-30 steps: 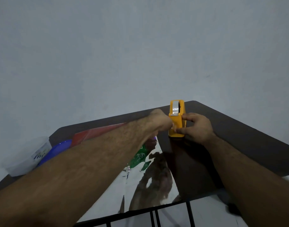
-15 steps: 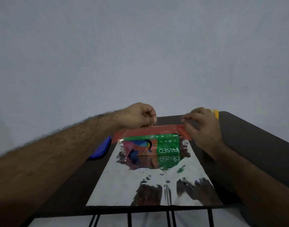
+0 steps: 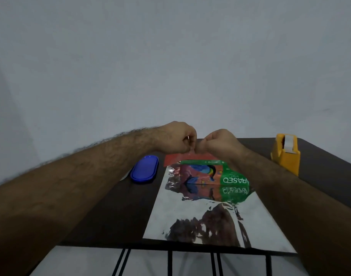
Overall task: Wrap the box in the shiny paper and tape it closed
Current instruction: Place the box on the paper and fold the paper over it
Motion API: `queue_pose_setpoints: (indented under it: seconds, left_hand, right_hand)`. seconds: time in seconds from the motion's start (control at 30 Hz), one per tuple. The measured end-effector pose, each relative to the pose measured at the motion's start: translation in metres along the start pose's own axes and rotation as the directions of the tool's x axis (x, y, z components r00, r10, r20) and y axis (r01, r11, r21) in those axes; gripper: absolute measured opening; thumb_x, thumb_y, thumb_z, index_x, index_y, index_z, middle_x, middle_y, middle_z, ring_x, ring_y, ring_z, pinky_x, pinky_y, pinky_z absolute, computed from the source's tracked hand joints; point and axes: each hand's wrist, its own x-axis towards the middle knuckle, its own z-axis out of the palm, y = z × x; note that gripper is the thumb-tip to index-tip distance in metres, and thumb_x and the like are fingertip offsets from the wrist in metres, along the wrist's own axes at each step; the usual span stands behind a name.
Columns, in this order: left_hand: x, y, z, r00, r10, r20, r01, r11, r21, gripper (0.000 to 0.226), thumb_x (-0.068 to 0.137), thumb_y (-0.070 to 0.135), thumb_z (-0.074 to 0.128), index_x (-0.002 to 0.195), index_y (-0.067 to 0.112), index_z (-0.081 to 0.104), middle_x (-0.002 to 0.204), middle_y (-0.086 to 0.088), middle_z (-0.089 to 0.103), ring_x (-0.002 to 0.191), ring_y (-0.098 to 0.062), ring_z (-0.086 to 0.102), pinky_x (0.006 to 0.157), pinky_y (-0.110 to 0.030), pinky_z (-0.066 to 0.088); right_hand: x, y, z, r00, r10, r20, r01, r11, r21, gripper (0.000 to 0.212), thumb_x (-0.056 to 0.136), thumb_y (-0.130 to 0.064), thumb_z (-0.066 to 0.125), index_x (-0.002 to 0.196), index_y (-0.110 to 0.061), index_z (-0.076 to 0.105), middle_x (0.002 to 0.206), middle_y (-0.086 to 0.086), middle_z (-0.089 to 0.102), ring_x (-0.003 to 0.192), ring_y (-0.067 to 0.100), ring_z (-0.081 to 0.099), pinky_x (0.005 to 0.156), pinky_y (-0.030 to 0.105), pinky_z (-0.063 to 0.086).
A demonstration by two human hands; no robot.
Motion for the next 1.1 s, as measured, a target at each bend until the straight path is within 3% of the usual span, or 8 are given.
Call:
queue_pose_setpoints:
  seconds: [0.2, 0.33, 0.5, 0.6, 0.73, 0.83, 0.97, 1.1]
  left_hand:
    - [0.009, -0.019, 0.004, 0.999, -0.039, -0.014, 0.035, 0.975, -0.220, 0.008, 0.094, 0.014, 0.077, 0.100, 0.018, 0.077, 0.091, 0.001, 0.080, 0.081, -0.011, 0.073, 0.079, -0.034, 0.061]
    - [0.010, -0.031, 0.016, 0.994, -0.099, 0.035, 0.103, 0.843, -0.528, 0.011, 0.096, 0.006, 0.076, 0.106, 0.003, 0.078, 0.085, -0.009, 0.079, 0.071, -0.015, 0.066, 0.077, -0.038, 0.056]
    - [0.011, -0.053, 0.031, 0.957, -0.268, 0.107, 0.256, 0.620, -0.742, 0.053, 0.086, 0.013, 0.089, 0.127, 0.021, 0.058, 0.080, -0.010, 0.075, 0.067, -0.018, 0.066, 0.066, -0.036, 0.056]
    - [0.007, -0.067, 0.040, 0.939, -0.339, 0.054, 0.235, 0.520, -0.821, 0.026, 0.096, 0.009, 0.077, 0.119, 0.010, 0.065, 0.077, -0.006, 0.071, 0.058, -0.013, 0.058, 0.056, -0.030, 0.045]
    - [0.006, -0.076, 0.074, 0.890, -0.435, -0.140, 0.170, 0.599, -0.782, 0.002, 0.095, 0.011, 0.076, 0.095, 0.011, 0.078, 0.084, 0.006, 0.076, 0.074, -0.007, 0.066, 0.059, -0.021, 0.049]
    - [0.008, -0.083, 0.104, 0.868, -0.410, -0.281, 0.081, 0.674, -0.735, 0.016, 0.091, 0.006, 0.078, 0.087, 0.021, 0.081, 0.086, 0.009, 0.079, 0.086, -0.012, 0.073, 0.075, -0.030, 0.060]
    - [0.005, -0.091, 0.128, 0.895, -0.239, -0.377, -0.065, 0.766, -0.639, 0.022, 0.098, 0.002, 0.072, 0.104, 0.021, 0.084, 0.097, 0.009, 0.081, 0.090, -0.011, 0.077, 0.083, -0.028, 0.064]
    - [0.003, -0.092, 0.142, 0.863, -0.310, -0.399, -0.074, 0.703, -0.708, 0.019, 0.101, 0.006, 0.071, 0.112, 0.015, 0.084, 0.102, 0.007, 0.082, 0.095, -0.007, 0.078, 0.084, -0.027, 0.064]
  right_hand:
    - [-0.003, -0.002, 0.001, 0.995, 0.090, -0.037, -0.086, 0.992, 0.091, 0.009, 0.079, -0.010, 0.083, 0.084, -0.004, 0.079, 0.074, 0.002, 0.072, 0.067, 0.013, 0.060, 0.054, 0.024, 0.041]
    - [-0.003, -0.004, 0.003, 0.991, 0.124, -0.042, -0.118, 0.985, 0.128, 0.010, 0.081, -0.010, 0.083, 0.077, -0.008, 0.074, 0.053, -0.009, 0.064, 0.055, 0.009, 0.053, 0.049, 0.023, 0.037]
    - [-0.002, -0.004, 0.008, 0.982, 0.170, -0.083, -0.153, 0.972, 0.181, 0.010, 0.079, -0.007, 0.080, 0.077, -0.004, 0.071, 0.058, -0.001, 0.058, 0.046, 0.009, 0.048, 0.038, 0.019, 0.034]
    - [0.000, 0.000, 0.006, 0.974, 0.212, -0.075, -0.190, 0.954, 0.233, 0.015, 0.082, -0.006, 0.077, 0.074, -0.009, 0.065, 0.053, -0.002, 0.051, 0.041, 0.010, 0.041, 0.040, 0.024, 0.030]
    - [0.004, 0.004, 0.004, 0.956, 0.292, -0.025, -0.279, 0.934, 0.224, 0.018, 0.085, -0.009, 0.075, 0.073, -0.012, 0.062, 0.047, -0.003, 0.047, 0.041, 0.011, 0.038, 0.038, 0.023, 0.030]
    - [0.011, 0.009, 0.005, 0.934, 0.357, 0.004, -0.347, 0.902, 0.256, 0.029, 0.085, -0.012, 0.073, 0.066, -0.018, 0.052, 0.053, -0.003, 0.042, 0.042, 0.012, 0.030, 0.041, 0.023, 0.026]
    - [0.016, 0.012, 0.006, 0.924, 0.383, 0.014, -0.371, 0.885, 0.283, 0.032, 0.086, -0.013, 0.071, 0.063, -0.020, 0.050, 0.054, -0.004, 0.041, 0.043, 0.012, 0.029, 0.039, 0.022, 0.026]
    - [0.017, 0.012, 0.010, 0.918, 0.395, 0.027, -0.387, 0.882, 0.270, 0.034, 0.087, -0.013, 0.069, 0.062, -0.019, 0.048, 0.052, -0.004, 0.039, 0.042, 0.012, 0.027, 0.039, 0.022, 0.024]
